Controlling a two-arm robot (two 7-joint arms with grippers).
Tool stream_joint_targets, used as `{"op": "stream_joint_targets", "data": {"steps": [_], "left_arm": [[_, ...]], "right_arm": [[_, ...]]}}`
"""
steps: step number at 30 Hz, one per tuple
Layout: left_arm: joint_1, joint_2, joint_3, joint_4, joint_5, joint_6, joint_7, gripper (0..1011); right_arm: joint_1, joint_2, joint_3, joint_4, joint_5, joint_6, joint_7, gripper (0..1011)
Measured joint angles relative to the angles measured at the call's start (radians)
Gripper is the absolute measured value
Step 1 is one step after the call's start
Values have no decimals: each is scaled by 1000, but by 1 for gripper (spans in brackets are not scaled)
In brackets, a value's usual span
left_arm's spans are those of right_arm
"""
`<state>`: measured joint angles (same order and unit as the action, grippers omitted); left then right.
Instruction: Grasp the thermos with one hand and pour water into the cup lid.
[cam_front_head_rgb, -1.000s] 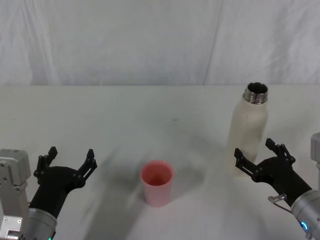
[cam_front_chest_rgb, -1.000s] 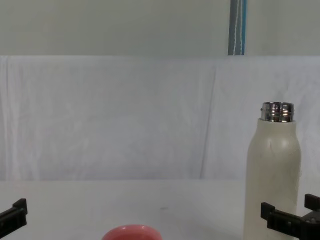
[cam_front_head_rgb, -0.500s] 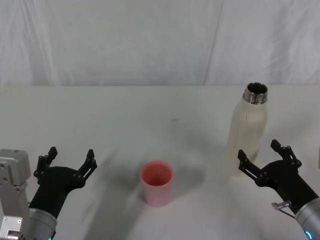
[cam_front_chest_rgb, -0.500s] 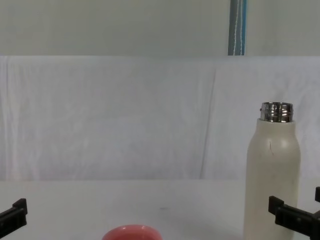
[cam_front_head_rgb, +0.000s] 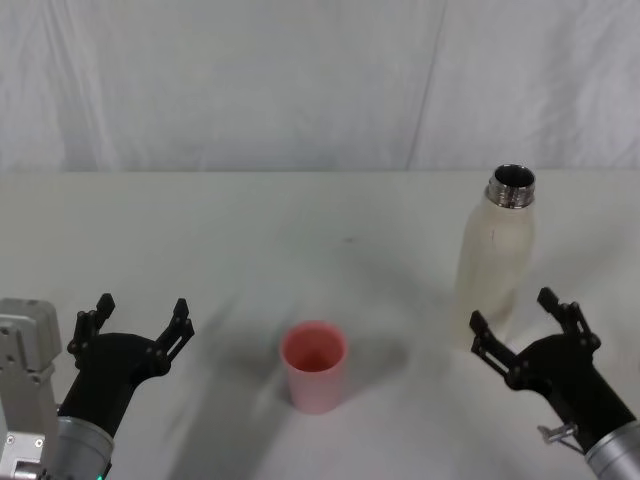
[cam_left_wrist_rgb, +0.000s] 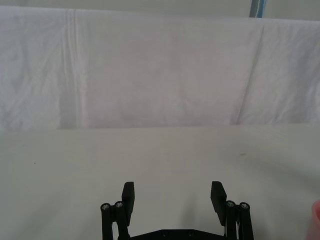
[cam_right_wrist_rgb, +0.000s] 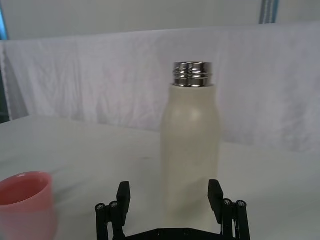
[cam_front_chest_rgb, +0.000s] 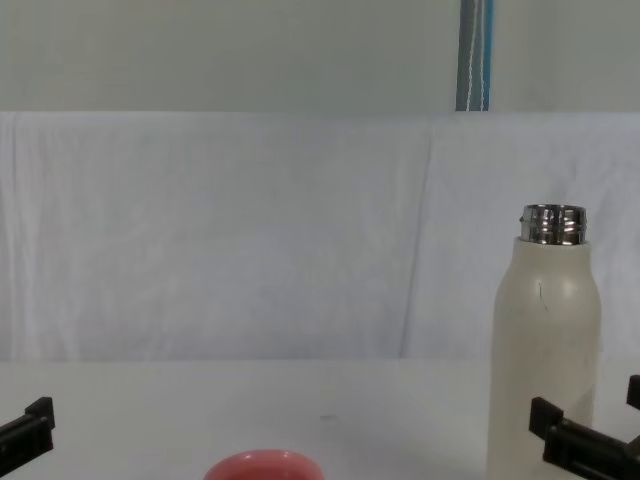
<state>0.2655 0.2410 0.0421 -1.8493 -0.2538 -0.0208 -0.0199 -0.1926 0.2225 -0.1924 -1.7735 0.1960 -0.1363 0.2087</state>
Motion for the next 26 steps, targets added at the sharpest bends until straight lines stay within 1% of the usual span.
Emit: {"op": "stream_joint_targets", "data": {"steps": [10, 26], "left_arm": [[0, 0, 0, 0, 0, 0, 0, 1001], [0, 0, 0, 0, 0, 0, 0, 1001]], "right_arm": [[-1, 1, -28, 3, -6, -7, 32, 1002], [-1, 2, -26, 5, -5, -6, 32, 1002]]}}
